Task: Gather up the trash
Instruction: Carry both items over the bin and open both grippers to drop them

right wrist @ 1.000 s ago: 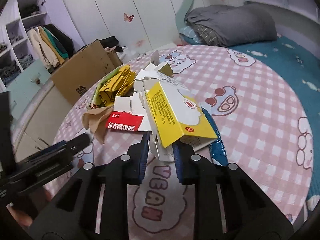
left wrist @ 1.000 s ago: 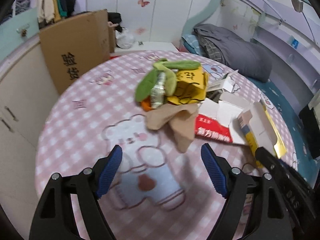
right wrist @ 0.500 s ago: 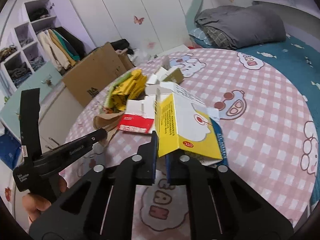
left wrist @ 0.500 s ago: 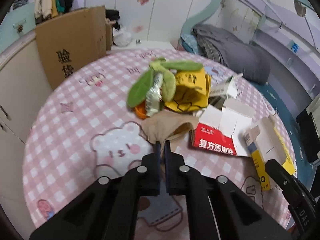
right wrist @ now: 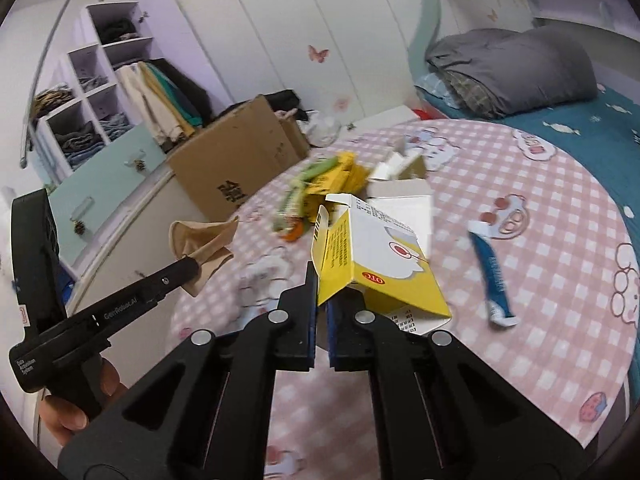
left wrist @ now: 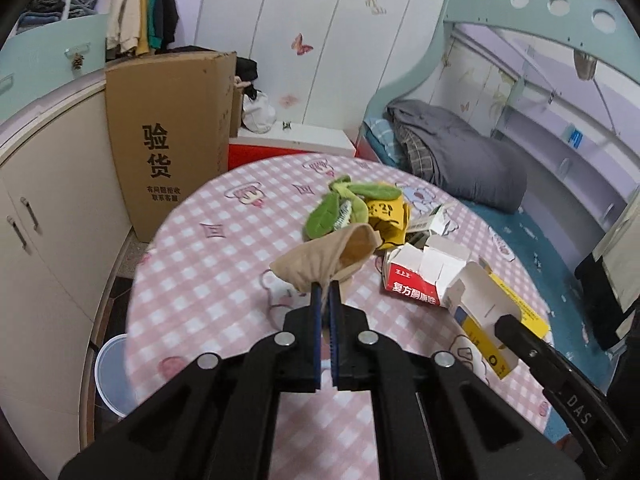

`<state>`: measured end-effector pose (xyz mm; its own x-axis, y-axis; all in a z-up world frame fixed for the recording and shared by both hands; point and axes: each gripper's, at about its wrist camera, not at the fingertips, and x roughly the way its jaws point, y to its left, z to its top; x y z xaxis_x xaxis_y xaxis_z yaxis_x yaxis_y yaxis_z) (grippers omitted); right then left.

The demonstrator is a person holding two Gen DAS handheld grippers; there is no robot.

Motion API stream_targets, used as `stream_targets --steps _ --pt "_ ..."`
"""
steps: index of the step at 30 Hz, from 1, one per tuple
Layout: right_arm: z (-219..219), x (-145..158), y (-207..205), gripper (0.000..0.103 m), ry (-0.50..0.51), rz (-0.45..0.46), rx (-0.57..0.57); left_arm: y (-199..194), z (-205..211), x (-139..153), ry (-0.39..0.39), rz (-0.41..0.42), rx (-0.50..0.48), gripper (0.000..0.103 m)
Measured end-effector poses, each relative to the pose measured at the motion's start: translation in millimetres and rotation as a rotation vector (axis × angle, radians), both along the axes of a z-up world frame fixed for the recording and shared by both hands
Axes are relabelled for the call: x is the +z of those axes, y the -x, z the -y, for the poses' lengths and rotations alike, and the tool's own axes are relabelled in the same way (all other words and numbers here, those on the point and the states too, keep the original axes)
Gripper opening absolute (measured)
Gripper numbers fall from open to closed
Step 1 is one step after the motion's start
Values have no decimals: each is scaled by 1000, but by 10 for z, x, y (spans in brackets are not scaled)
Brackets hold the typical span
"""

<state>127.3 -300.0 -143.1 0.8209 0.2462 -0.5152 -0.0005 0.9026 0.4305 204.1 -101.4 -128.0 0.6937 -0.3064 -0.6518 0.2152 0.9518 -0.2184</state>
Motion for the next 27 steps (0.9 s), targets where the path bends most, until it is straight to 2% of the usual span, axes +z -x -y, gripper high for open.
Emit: stream_targets --steps 7,13,20,27 --pt "-677 232 -31 4 11 34 146 253 -601 154 32 23 85 3" --pt "-1436 293 -184 4 13 29 303 392 -1316 100 43 7 204 3" --pt "-2388 170 -462 4 28 -8 484 474 -2268 -125 63 -59 386 3" --pt "-3194 -126 -768 4 71 -63 610 411 -2917 -402 53 -127 525 3"
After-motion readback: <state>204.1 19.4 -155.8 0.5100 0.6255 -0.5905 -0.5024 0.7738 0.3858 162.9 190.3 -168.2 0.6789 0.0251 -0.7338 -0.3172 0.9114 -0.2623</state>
